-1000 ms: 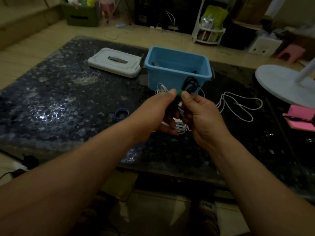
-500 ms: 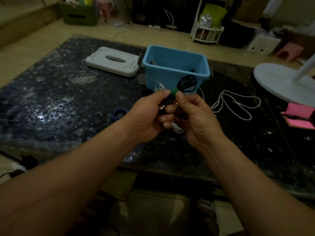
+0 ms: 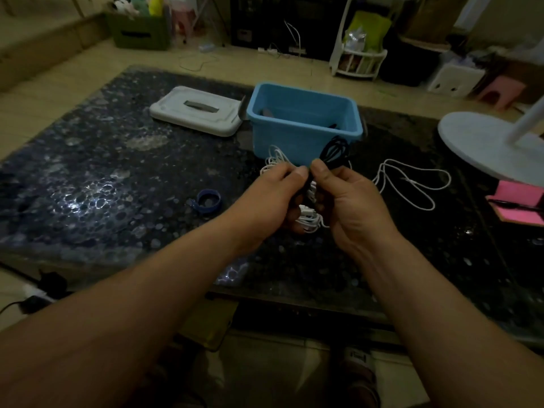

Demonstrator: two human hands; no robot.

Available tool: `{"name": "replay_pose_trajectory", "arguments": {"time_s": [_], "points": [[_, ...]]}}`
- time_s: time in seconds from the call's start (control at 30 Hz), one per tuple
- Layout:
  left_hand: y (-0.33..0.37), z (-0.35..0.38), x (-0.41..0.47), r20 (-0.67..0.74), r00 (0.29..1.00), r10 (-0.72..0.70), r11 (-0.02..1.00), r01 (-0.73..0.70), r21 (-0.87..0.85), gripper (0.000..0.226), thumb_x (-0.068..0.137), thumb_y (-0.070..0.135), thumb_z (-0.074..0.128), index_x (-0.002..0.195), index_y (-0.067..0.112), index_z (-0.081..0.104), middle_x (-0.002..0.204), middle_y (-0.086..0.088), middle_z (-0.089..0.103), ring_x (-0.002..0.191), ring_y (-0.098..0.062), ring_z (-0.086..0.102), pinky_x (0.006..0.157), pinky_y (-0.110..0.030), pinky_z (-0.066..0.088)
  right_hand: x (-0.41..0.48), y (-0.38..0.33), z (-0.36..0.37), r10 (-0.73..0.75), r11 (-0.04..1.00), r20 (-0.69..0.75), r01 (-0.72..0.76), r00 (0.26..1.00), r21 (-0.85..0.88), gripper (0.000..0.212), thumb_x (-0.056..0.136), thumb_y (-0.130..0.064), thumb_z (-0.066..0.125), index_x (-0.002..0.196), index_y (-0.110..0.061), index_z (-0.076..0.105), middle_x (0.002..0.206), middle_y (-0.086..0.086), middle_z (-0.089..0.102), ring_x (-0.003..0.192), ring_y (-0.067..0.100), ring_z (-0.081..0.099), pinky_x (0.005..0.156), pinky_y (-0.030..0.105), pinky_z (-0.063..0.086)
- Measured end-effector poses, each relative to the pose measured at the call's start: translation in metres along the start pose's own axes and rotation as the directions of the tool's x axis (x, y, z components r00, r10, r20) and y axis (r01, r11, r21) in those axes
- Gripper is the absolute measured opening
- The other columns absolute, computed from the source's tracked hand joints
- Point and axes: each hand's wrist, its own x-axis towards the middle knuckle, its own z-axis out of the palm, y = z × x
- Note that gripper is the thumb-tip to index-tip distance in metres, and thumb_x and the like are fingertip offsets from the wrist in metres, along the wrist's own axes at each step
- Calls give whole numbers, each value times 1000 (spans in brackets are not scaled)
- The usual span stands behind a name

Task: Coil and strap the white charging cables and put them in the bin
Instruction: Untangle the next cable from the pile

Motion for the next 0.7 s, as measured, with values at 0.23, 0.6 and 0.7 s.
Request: {"name": "replay_pose_trajectory", "arguments": {"time_s": [0.23,0.6,0.7], "points": [[12,-17,1,296,938,-180,900,278,-334,39,109,41,41,84,14,55,57,5,26,38,-8,24,33,-21,30,-5,-4,-1,-51,998,189,42,981,52,16,86,-22,71,100,-15,74,79,3,68,78,15,63,81,37,57],[27,-57,21,-298,940,-163,972,102,-212,34,110,38,46,97,11,64,65,-1,59,51,-13,51,51,-29,57,29,-20,-33,-389,704,-5,293,921,-647,13,101,-28,70,106,-16,71,87,-9,73,77,-5,69,69,8,47],[28,-64,22,-397,906,-146,975,63,-214,26,109,30,47,96,12,62,61,1,55,50,-13,48,46,-25,53,36,-5,-42,-413,268,173,301,894,-915,21,100,-37,70,91,-18,68,80,-4,65,75,12,61,66,24,43]]}}
